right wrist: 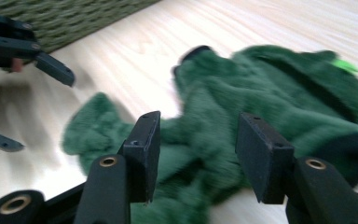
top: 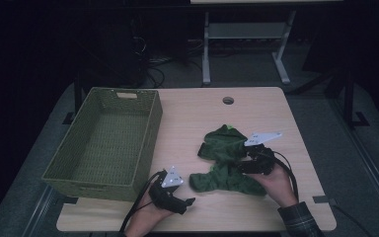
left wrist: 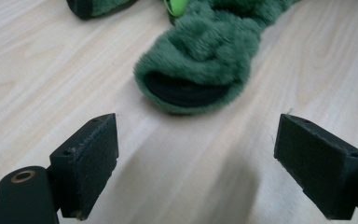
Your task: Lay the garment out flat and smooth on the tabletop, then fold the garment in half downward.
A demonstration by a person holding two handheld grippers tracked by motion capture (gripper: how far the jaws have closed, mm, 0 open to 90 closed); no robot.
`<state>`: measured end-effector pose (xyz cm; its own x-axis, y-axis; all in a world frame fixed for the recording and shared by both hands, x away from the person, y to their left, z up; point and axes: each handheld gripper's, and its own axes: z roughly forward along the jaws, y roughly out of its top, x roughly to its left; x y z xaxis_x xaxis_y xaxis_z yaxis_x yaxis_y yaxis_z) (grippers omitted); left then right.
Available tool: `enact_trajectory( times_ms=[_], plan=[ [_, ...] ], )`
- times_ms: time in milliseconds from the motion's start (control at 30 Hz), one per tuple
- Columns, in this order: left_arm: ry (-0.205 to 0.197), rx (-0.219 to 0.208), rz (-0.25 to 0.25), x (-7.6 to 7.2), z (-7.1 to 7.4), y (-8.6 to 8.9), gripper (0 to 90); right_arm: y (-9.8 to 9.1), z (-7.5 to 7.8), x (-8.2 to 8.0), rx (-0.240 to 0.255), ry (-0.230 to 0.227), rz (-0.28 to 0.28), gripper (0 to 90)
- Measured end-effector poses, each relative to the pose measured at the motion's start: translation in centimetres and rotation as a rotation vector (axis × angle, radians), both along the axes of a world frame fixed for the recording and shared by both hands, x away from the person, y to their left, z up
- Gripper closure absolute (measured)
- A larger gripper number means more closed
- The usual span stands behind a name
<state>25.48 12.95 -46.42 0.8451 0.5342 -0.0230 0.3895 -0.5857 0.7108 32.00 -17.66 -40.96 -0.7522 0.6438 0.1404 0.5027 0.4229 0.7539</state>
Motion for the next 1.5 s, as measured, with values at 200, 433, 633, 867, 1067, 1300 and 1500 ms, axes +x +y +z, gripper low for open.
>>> enact_trajectory(
  times_ms=[200, 433, 633, 867, 1067, 1300, 1500],
  plan=[
    [-0.002, 0.008, 0.0, -0.6, -0.5, 0.4, 12.9, 2.4, 0.1, -1.2, 0.01, -0.003, 0.085, 61.9],
    [-0.01, 0.024, -0.006, -0.7, -1.0, 0.8, 12.6, 5.8, -0.4, -2.7, 0.0, 0.002, 0.197, 68.6],
    [-0.027, 0.006, -0.019, -0.7, -1.2, 0.8, 12.5, 8.4, -1.1, -3.6, -0.013, 0.007, 0.259, 73.6],
    [-0.027, 0.002, -0.023, -0.6, -1.3, 0.7, 12.5, 10.5, -2.2, -3.8, -0.048, 0.02, 0.285, 73.5],
    [-0.025, 0.004, -0.025, -0.6, -1.3, 0.7, 12.6, 11.7, -3.6, -3.6, -0.13, -0.006, 0.286, 72.9],
    [-0.026, 0.007, -0.027, -0.6, -1.3, 0.7, 12.7, 12.2, -4.6, -3.7, -0.198, -0.034, 0.261, 70.4],
    [-0.026, 0.01, -0.029, -0.6, -1.3, 0.7, 12.7, 12.2, -5.1, -3.5, -0.203, -0.015, 0.252, 74.8]
  ],
)
